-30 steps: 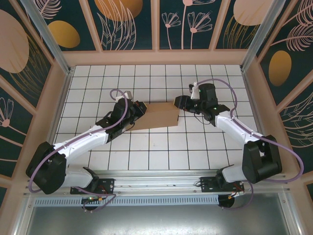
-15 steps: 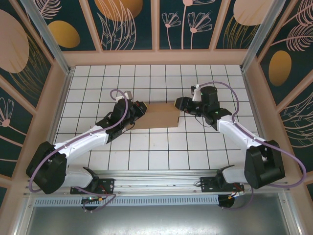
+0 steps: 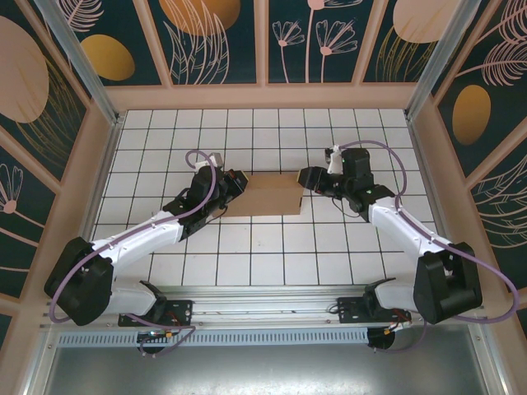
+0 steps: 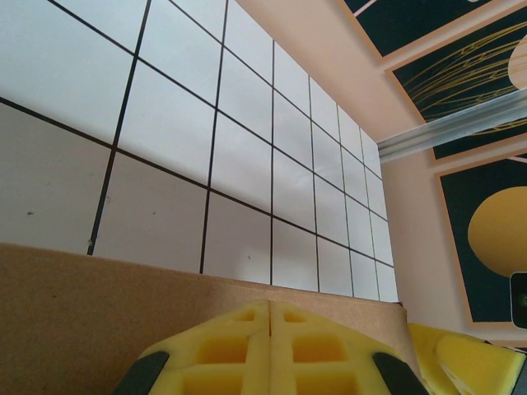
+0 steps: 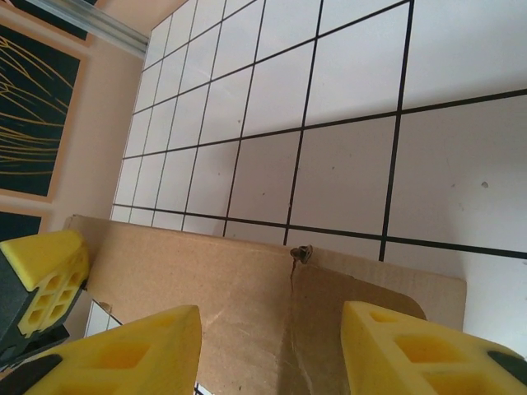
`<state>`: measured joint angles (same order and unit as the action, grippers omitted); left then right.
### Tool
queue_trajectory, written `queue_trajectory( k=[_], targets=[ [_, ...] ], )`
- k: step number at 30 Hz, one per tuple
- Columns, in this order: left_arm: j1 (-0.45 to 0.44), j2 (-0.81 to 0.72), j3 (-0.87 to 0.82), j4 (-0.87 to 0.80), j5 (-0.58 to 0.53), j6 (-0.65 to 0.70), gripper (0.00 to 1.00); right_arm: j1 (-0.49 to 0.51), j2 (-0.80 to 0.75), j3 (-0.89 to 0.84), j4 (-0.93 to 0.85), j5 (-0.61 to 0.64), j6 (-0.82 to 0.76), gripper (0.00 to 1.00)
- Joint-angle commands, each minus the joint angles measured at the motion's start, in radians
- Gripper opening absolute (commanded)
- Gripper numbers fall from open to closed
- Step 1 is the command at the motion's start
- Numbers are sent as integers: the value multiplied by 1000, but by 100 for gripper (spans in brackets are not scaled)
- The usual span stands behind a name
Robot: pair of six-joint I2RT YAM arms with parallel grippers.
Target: Fold the paper box
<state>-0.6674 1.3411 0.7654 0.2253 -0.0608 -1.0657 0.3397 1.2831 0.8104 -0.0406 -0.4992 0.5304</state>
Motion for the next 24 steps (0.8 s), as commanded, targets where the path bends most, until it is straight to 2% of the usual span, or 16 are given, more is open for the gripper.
queue_trajectory(
  k=[1,12,15,18,20,22,24],
  targets=[
    [-6,55,-49,-185,41,18,0,-7,-14,-17,-28,-24,-20,49],
    [-6,73,-39,-178,54,26,0,41,81,-39,36,-86,19,49],
    [-6,78,-40,-171,61,29,0,45,96,-43,47,-97,38,43],
    [-6,81,-44,-162,68,29,0,45,97,-48,56,-117,47,33],
    [-6,83,-46,-162,70,30,0,45,100,-43,41,-121,42,30],
    [-6,82,-47,-164,68,35,0,46,98,-22,-11,-88,9,34],
    [-6,78,-47,-167,61,37,0,46,66,20,-100,32,-44,42]
  ],
)
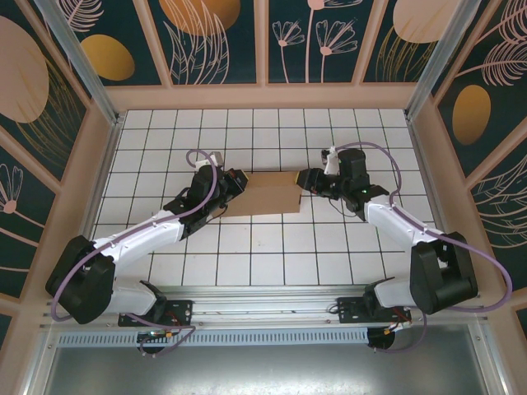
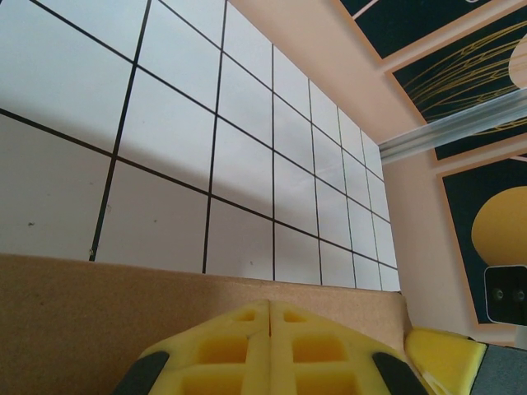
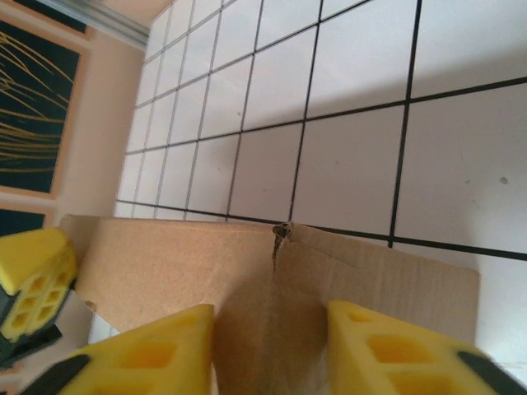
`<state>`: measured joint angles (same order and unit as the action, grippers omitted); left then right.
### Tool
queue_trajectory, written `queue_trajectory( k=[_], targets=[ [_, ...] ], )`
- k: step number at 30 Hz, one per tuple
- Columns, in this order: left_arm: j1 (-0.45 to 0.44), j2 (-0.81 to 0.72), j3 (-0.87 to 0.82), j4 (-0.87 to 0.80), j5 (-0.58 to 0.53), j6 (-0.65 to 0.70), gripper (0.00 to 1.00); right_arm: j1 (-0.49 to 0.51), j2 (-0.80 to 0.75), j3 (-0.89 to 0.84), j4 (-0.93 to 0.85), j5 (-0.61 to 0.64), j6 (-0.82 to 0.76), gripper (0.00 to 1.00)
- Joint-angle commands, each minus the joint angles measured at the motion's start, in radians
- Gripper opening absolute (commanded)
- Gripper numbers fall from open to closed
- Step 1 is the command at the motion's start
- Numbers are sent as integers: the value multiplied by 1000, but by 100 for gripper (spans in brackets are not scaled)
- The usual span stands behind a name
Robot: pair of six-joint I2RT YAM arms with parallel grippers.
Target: Fold the paper box
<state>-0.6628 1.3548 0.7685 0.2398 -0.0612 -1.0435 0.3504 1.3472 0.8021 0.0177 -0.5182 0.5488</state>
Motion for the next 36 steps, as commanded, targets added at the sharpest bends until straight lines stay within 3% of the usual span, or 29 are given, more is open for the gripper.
queue_trajectory(
  k=[1,3,9,16,20,31,36],
  targets=[
    [-11,64,-52,-183,59,15,0,35,-20,48,-187,110,-81,43],
    [-11,65,-52,-184,58,14,0,35,-84,88,-228,213,-118,43],
    [-11,60,-48,-187,61,15,0,67,-81,277,-358,301,-274,32],
    [-10,53,-42,-191,64,22,0,214,34,321,-269,154,-259,14],
    [-11,56,-37,-198,69,28,0,236,80,273,-152,113,-197,6],
    [-12,38,-8,-217,72,58,0,229,112,153,-78,172,-165,5],
    [-11,-57,68,-320,-9,145,0,226,106,126,-91,194,-149,5]
  ],
)
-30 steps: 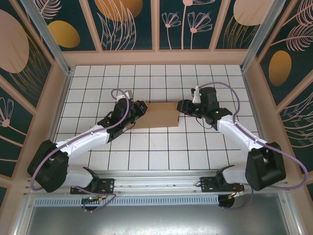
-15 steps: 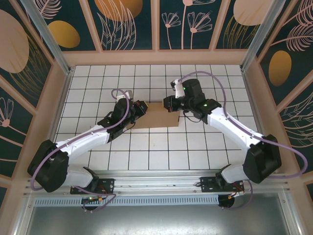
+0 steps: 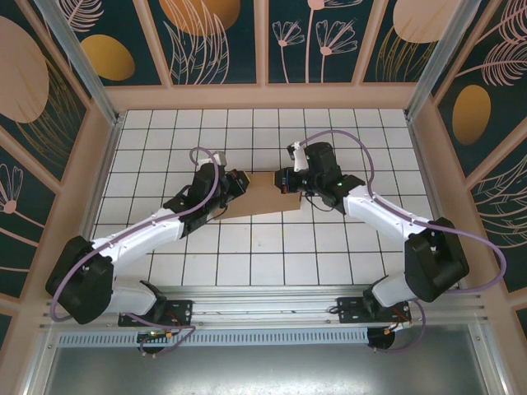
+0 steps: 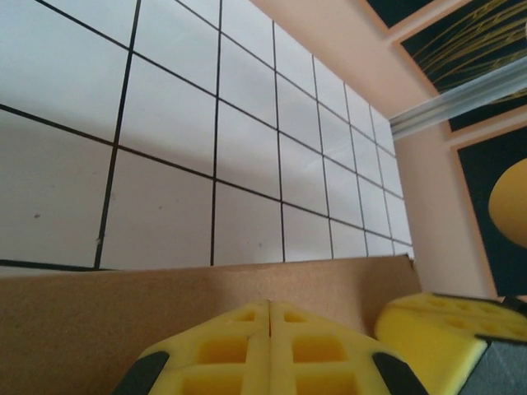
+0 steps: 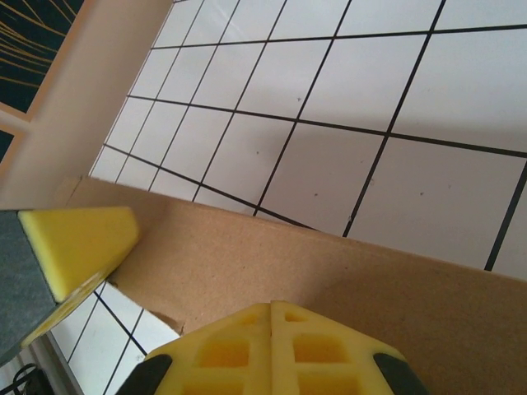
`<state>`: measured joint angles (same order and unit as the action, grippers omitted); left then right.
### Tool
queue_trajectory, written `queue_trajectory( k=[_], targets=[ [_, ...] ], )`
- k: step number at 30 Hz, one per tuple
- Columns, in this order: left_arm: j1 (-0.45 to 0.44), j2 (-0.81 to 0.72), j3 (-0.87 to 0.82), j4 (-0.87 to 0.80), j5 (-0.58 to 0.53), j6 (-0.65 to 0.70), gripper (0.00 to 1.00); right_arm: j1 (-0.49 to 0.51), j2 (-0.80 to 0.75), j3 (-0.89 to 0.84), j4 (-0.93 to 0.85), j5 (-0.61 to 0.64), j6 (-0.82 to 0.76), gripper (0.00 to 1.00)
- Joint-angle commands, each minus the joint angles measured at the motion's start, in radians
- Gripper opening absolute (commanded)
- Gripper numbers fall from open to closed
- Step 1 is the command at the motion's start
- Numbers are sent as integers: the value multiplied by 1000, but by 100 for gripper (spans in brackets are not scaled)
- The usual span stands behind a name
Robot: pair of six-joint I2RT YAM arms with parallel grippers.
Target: Fold the paper box
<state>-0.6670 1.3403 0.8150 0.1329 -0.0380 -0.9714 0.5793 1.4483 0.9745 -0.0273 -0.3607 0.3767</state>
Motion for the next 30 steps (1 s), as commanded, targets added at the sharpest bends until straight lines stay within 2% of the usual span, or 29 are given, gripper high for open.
queue_trajectory(
  k=[1,5,11,16,19,22,25,30],
  targets=[
    [-6,-79,33,-231,-60,92,0,-4,7,-50,-46,38,26,5],
    [1,-207,42,-315,-150,125,0,-2,7,-52,-52,46,30,5],
    [20,-314,5,-481,-159,89,0,-2,10,-48,-67,60,22,6],
    [40,-351,7,-566,-190,80,20,3,13,-57,-51,55,27,6],
    [120,-344,1,-546,-91,88,29,8,19,-59,-41,52,31,6],
    [156,-320,3,-530,-38,97,39,13,21,-64,-35,51,35,6],
    [167,-302,0,-530,-30,99,43,16,27,-58,-36,49,36,6],
    [190,-301,-34,-506,-17,90,43,21,30,-53,-35,48,36,6]
  ],
)
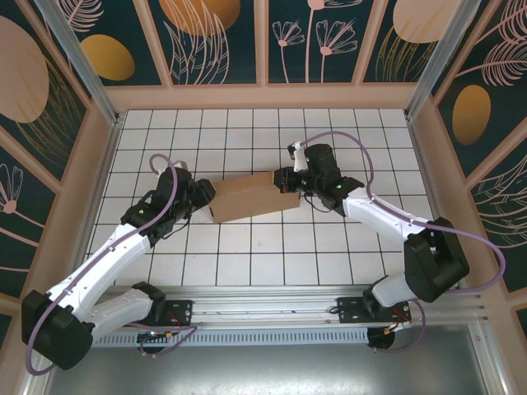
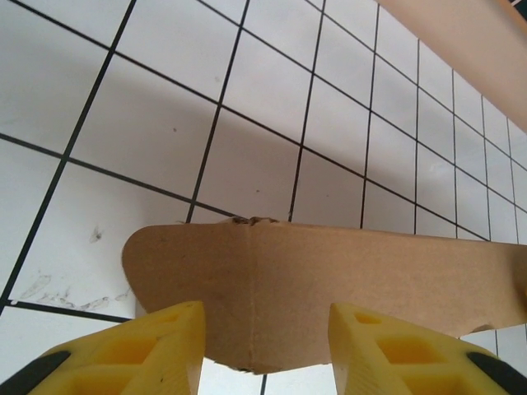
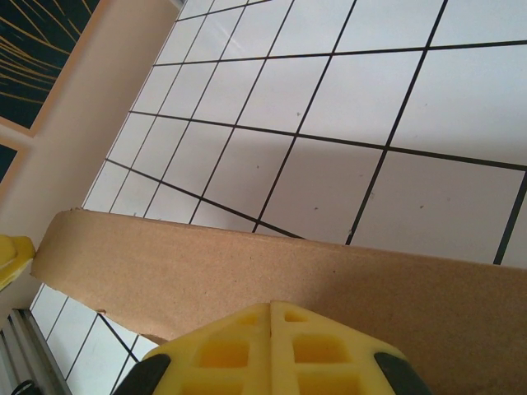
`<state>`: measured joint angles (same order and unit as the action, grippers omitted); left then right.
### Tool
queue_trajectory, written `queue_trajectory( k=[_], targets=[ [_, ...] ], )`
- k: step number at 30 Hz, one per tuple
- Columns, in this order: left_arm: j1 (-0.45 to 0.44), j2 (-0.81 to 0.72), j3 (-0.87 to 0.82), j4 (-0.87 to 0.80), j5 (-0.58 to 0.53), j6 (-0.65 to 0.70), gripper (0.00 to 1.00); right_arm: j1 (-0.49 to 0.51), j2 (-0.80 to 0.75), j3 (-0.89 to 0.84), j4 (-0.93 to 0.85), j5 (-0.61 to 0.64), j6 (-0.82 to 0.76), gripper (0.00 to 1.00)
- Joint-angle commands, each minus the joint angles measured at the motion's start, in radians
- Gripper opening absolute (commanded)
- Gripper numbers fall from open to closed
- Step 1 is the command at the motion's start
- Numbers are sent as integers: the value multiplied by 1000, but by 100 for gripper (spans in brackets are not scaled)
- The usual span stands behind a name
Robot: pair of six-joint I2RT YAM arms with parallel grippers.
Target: Fold the paper box
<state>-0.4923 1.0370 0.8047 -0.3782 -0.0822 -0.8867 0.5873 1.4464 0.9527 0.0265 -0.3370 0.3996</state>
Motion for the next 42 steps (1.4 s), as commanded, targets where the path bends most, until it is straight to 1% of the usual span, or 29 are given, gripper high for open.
queue_trajectory(
  k=[1,9,16,22,25,28,32,34,36,42],
  targets=[
    [18,4,-30,13,36,1,43,14,32,-31,-88,25,13,6],
    [24,29,-82,101,33,-20,42,26,49,-35,-74,9,18,7],
    [27,83,-99,211,95,-42,39,34,58,-33,-82,-2,19,7],
    [31,51,-184,336,164,-84,36,37,61,-28,-92,-7,19,7],
    [45,8,-207,353,168,-82,34,38,64,-22,-96,-1,20,7],
    [61,-24,-193,320,169,-56,35,36,66,-10,-108,20,22,8],
    [60,-19,-113,168,114,26,42,37,64,2,-121,59,36,9],
    [61,-12,-75,92,66,54,43,36,66,9,-122,63,40,9],
    [61,-14,-54,62,47,78,43,38,71,16,-125,61,44,9],
    [61,-10,21,-5,34,128,42,38,77,28,-139,66,42,10]
  ],
)
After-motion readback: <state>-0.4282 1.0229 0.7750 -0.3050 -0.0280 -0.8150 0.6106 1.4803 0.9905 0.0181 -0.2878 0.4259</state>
